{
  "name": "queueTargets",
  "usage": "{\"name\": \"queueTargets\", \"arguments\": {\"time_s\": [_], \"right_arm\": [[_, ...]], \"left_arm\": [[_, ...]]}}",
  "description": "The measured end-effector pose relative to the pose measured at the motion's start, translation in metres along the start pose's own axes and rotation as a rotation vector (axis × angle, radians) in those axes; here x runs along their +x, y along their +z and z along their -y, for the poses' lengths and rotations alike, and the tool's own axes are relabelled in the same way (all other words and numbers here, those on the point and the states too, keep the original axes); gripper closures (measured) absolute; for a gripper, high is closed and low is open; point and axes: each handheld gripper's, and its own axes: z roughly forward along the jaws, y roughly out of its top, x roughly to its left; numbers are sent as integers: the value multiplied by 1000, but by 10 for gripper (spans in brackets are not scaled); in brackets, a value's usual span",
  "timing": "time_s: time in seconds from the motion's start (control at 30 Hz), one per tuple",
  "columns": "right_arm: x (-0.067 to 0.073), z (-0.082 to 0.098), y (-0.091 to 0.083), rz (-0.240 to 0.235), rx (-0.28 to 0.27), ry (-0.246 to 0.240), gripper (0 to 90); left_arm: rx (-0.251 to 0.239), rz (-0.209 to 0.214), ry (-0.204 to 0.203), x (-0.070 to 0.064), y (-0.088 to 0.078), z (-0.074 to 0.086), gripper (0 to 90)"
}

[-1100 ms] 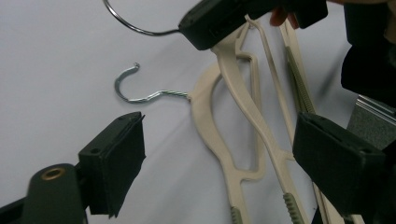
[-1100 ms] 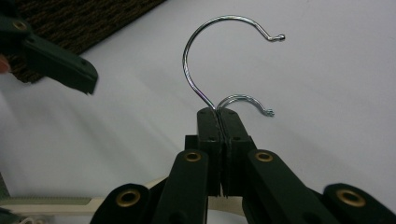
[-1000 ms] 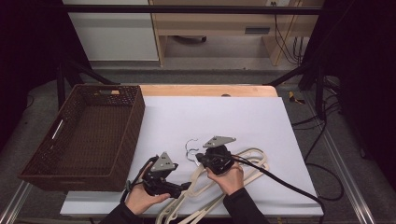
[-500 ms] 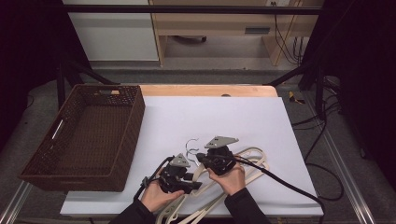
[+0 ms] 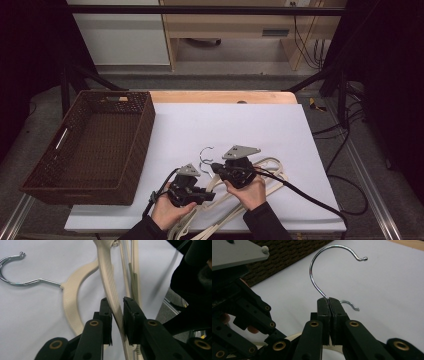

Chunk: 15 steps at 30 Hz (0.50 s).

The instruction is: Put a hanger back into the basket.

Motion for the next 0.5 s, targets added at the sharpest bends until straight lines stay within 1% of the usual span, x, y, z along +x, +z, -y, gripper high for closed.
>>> {"name": "queueTargets", "arguments": {"time_s": [0.03, 0.1, 0.13, 0.2, 0.27, 0.3, 0.33, 0.37, 0.4, 0.47, 0.5], "right_arm": [[0, -1, -3, -4, -8, -1, 871], [1, -2, -10, -15, -25, -9, 854], [2, -3, -13, -23, -31, -9, 839], [4, -3, -21, -26, -53, -22, 816], [6, -3, -28, -32, -65, -31, 782], [7, -4, -32, -32, -76, -31, 756], [7, -3, -36, -33, -87, -38, 731], [8, -3, -40, -35, -101, -42, 699], [8, -3, -44, -32, -113, -45, 657], [8, -3, -52, -16, -138, -65, 564], [8, -2, -57, -4, -162, -70, 517]], "left_arm": [[-13, 1, -9, -2, -2, 0, 791], [-40, 34, -21, -5, -8, -2, 825], [-50, 39, -25, -7, -11, -3, 840], [-71, 40, -12, -13, -17, -5, 861], [-85, 21, 4, -18, -23, -6, 862], [-91, 23, 6, -20, -25, -7, 863], [-99, 14, 13, -22, -26, -7, 863], [-106, 7, 18, -23, -28, -7, 863], [-108, 9, 19, -24, -29, -7, 863], [-114, 4, 24, -25, -32, -8, 864], [-117, 2, 25, -25, -34, -8, 863]]}}
